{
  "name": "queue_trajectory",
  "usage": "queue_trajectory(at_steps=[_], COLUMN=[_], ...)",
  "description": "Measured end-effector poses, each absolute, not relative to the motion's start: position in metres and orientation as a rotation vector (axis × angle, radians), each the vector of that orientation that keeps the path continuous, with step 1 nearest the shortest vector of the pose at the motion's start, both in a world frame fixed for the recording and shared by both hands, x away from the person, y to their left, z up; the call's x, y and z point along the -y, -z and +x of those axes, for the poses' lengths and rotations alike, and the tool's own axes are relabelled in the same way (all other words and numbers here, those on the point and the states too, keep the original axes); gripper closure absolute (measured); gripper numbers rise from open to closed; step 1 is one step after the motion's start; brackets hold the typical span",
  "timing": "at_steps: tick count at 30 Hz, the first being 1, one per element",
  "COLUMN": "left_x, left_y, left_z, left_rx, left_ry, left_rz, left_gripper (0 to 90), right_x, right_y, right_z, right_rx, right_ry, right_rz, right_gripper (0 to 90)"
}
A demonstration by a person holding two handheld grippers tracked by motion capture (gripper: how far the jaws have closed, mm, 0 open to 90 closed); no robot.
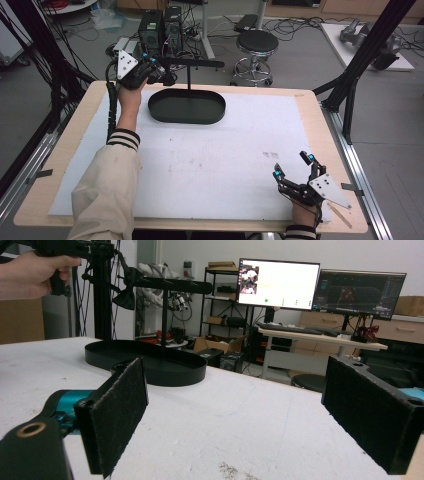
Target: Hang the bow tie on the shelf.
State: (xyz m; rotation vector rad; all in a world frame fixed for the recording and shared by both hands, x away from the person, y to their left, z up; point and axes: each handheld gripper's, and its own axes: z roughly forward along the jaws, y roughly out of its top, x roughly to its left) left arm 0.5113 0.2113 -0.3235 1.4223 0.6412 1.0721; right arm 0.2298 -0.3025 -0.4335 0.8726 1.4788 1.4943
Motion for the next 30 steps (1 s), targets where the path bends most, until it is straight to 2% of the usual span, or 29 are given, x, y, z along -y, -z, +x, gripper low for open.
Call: queue_trajectory(at_steps=[13, 16, 18, 19, 25, 30], left_x=[-0.231, -0.236, -0.240, -0.243, -0.255, -0.264], left_y=[0.348, 0.356, 0.359, 0.360, 0.364, 0.354], left_z=[0.522, 0.517, 0.514, 0.512, 0.488, 0.458], left_rx=[-0.763, -0.783, -0.830, -0.855, -0.895, -0.895], left_ry=[-1.100, -1.089, -1.051, -1.044, -1.009, -0.990], left_rz=[1.481, 1.481, 1.467, 1.461, 1.425, 1.349], left_gripper=[85.8, 77.6, 61.0, 56.9, 38.1, 27.2], right_x=[0.296, 0.295, 0.295, 0.295, 0.297, 0.300], right_y=[0.432, 0.432, 0.432, 0.432, 0.434, 0.435], right_z=[0.229, 0.230, 0.230, 0.230, 0.231, 0.232], right_rx=[-1.492, -1.493, -1.497, -1.499, -1.483, -1.473], right_ry=[-1.476, -1.474, -1.469, -1.467, -1.463, -1.448], right_rz=[0.846, 0.845, 0.841, 0.841, 0.860, 0.873], right_gripper=[10.5, 10.5, 10.5, 10.5, 10.5, 10.5])
